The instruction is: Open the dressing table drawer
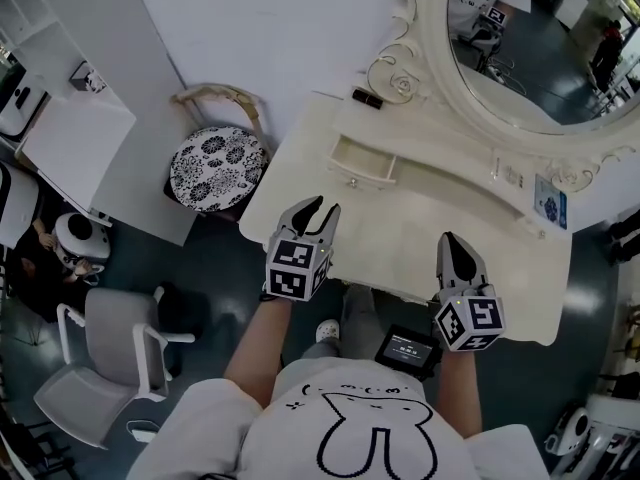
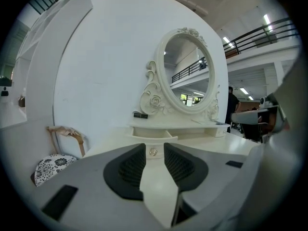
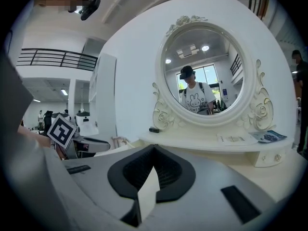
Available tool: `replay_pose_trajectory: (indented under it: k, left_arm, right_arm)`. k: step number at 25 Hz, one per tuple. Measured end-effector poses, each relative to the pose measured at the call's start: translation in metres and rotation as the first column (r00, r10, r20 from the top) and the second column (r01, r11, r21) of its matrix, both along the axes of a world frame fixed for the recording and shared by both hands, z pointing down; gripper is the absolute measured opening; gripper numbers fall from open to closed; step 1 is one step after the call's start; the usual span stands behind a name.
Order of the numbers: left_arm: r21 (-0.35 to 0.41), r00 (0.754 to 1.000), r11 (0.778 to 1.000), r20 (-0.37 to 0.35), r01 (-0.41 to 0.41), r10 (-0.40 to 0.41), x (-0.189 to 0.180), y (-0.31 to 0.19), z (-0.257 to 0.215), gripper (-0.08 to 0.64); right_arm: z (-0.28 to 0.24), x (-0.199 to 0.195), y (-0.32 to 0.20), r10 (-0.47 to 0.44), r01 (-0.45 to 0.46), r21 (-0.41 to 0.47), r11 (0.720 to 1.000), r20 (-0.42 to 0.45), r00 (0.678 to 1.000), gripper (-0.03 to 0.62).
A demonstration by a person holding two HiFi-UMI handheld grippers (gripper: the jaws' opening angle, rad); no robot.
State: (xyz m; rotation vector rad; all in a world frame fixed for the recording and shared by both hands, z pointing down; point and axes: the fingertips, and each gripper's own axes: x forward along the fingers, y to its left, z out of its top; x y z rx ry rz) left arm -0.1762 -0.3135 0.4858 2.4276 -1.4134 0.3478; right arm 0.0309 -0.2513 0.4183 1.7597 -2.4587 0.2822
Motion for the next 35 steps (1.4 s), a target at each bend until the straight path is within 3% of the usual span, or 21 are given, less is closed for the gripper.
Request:
replay_pose_trajectory:
  k: [7, 10, 14, 24, 35]
  left_arm:
    - [0.028, 1.000, 1.000, -0.024, 0.003, -0.003, -0.006, 0.015, -0.017, 0.111]
    - [0.024, 1.000, 1.000, -0.023, 0.002, -0.001, -0.005, 0.020, -0.020, 0.101]
    - [0.038, 1.000, 0.999, -0.013, 0.003, -0.002, -0.002, 0.024, -0.029, 0.015]
    - [0.141, 0.999, 0.990, -0.049, 0.006, 0.001, 0.012, 0.038, -0.076, 0.015]
    - [0.195, 0.999, 0.981, -0.047, 0.020, -0.011, 0.026, 0.073, -0.110, 0.015]
  right_arm:
    - [-0.009, -0.009, 0.006, -0.025, 0.027, -0.026, 0.999, 0.053, 0.998, 0.012]
    - [-0.009, -0.012, 0.010, -0.044, 0.045, -0.040, 0.998, 0.018, 0.999, 0.012]
    - [-0.012, -0.018, 0.015, -0.076, 0.075, -0.042, 0.996, -0.026, 0.997, 0.012]
    - [-0.043, -0.013, 0.027, -0.122, 0.124, 0.023, 0.992, -0.067, 0.990, 0.012]
    - [-0.073, 0.002, 0.050, -0.150, 0.153, 0.088, 0.984, -0.040, 0.988, 0.012]
